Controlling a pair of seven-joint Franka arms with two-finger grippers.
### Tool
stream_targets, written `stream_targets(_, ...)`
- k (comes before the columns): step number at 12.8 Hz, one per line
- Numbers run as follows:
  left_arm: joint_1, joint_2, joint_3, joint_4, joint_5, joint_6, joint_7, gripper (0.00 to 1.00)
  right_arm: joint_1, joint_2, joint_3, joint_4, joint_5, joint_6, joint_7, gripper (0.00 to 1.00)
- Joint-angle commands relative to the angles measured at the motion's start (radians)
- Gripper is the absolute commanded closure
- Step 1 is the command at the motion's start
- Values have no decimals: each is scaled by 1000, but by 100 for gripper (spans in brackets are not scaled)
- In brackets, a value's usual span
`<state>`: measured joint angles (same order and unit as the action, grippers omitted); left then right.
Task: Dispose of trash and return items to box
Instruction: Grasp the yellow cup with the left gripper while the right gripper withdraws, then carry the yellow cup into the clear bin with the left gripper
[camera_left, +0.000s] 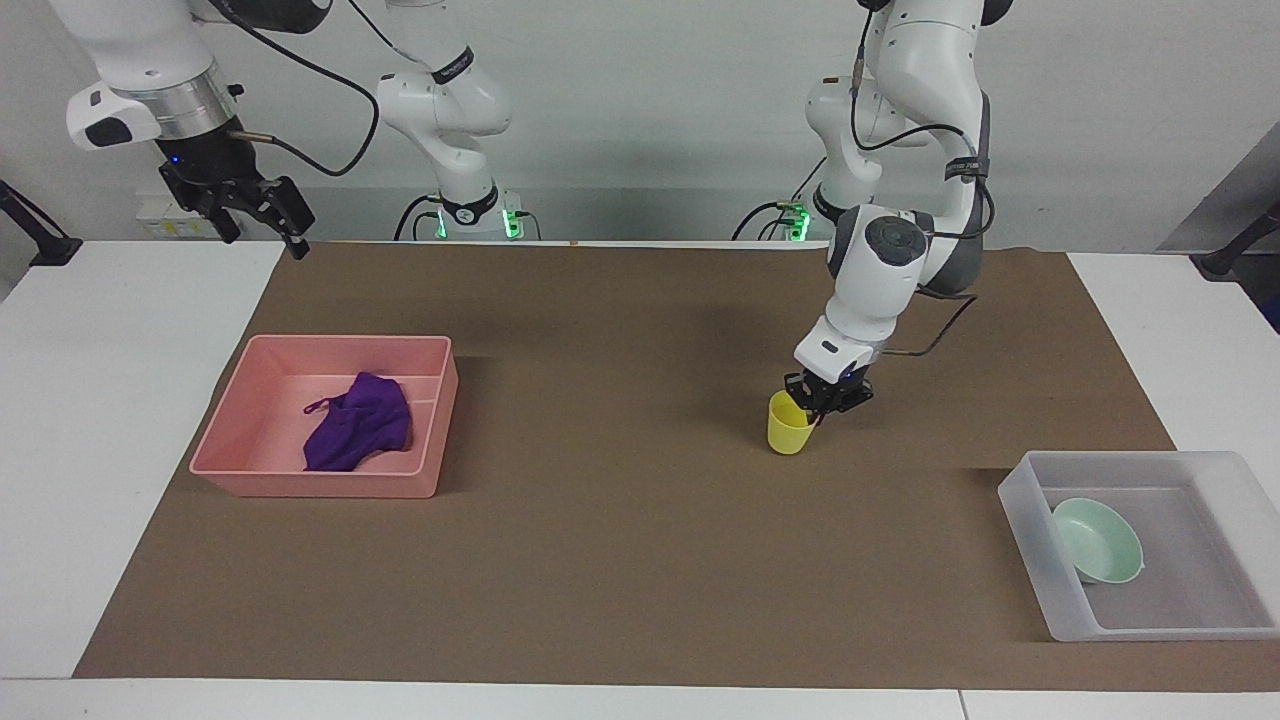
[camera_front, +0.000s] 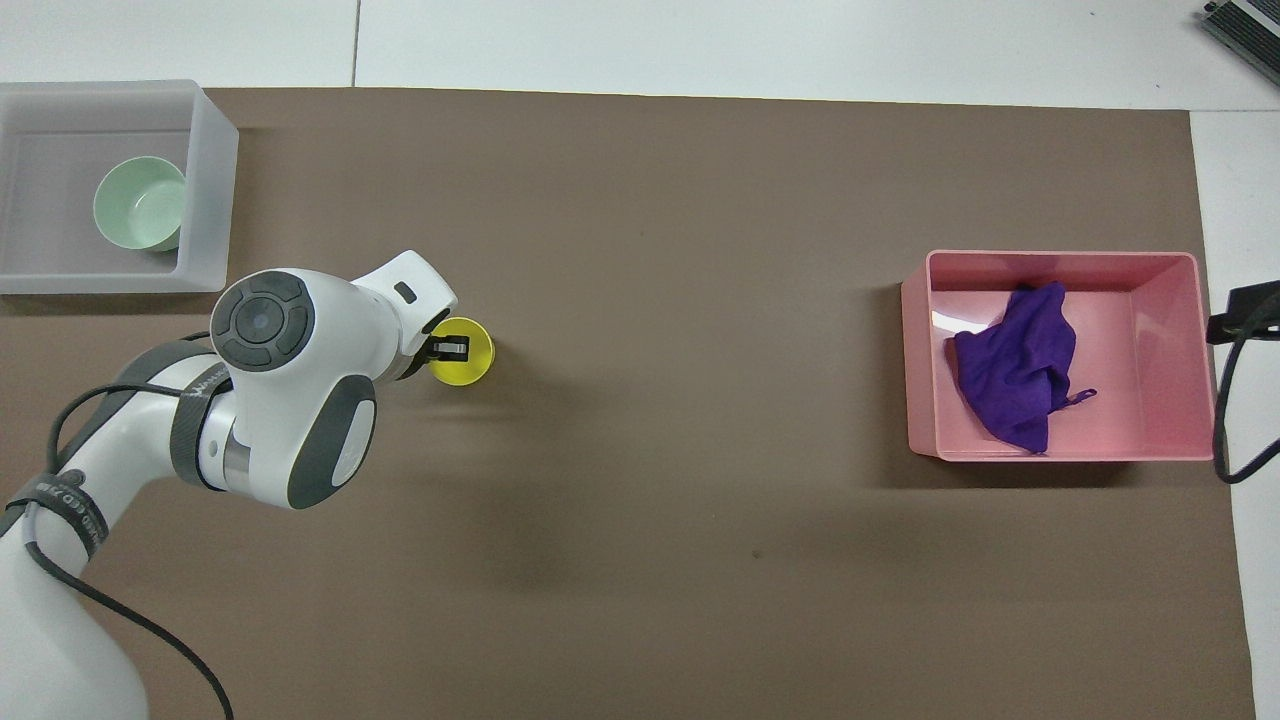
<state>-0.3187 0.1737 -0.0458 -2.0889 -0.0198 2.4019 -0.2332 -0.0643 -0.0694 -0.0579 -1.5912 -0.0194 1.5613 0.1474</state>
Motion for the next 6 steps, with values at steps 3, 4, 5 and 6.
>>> stream_targets(3,64,-30,26,136,17,-157,-9,100,35,0,-17,5,15,-27,-29,0)
stream_targets(4,93,-17,26,206,18,-217,-2,100,37,0,-13,5,10,-30,-32,0)
stream_targets(5,134,12,26,274,18,-259,5,100,41,0,-11,2,10,-30,-32,0)
stream_targets(6,179,41,23,344,20,-292,14,100,46,0,-8,2,6,-29,-34,0)
